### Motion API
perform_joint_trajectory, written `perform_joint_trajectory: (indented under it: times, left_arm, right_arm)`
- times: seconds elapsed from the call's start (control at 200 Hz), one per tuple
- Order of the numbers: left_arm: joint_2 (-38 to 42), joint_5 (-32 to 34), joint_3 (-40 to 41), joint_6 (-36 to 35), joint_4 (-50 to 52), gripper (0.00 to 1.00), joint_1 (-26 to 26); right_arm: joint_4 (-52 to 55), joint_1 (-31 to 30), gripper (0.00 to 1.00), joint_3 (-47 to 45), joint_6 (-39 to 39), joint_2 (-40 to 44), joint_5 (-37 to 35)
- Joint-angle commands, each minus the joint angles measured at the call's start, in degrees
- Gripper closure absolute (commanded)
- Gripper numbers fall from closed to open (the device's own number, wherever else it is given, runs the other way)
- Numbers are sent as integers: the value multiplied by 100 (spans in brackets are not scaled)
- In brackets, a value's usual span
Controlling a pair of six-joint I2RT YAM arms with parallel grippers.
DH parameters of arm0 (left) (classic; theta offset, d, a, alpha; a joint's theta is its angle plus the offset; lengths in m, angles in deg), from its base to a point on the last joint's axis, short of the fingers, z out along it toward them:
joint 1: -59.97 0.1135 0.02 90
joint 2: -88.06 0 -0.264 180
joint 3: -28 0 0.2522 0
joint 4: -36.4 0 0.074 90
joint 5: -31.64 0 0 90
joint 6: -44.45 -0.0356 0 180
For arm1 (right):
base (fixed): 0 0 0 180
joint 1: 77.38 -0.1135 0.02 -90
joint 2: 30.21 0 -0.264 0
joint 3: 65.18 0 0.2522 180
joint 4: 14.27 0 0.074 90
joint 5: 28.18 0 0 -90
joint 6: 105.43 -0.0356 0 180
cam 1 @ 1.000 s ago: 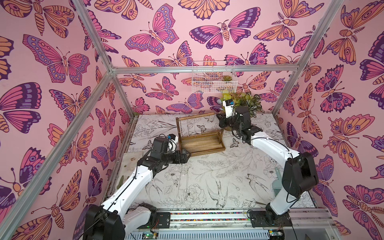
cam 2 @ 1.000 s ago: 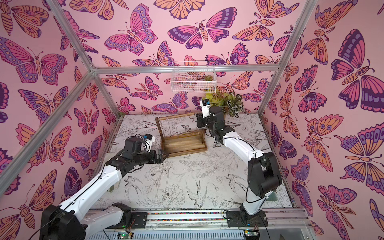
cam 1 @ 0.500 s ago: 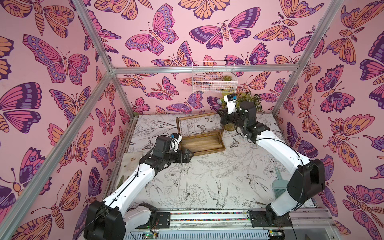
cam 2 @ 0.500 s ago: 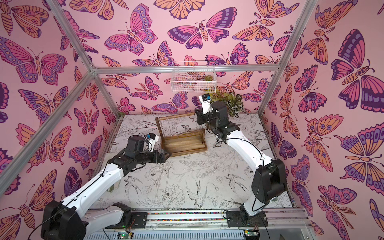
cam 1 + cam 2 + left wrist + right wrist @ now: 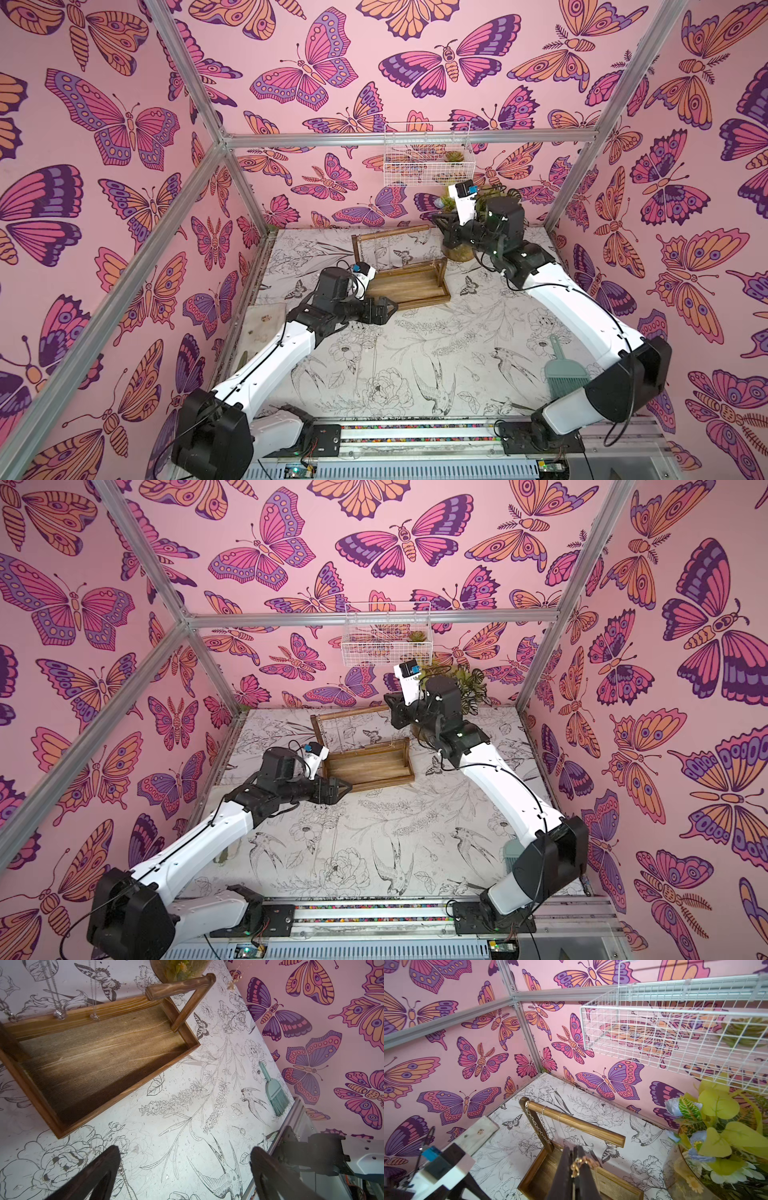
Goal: Take the necklace off the jewelry display stand
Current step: Take off the necklace from the stand, then place the necklace at the center of the board.
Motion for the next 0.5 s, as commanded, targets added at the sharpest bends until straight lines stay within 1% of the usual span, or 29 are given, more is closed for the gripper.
perform_joint_trajectory:
  times: [0.0,0.2,0.496]
  left_arm:
    - [-40,-181,-96,-295,-247,0,-113]
    - [-27,-104,-51,-534,-625,0,-331]
    - [-128,-195,-131,-808,-1269,0,-594]
  right_arm:
    - [394,-149,99,248,123,246,120]
    - [828,-363,100,479,210,422,167]
    - [1241,-748,100,708,174,711,222]
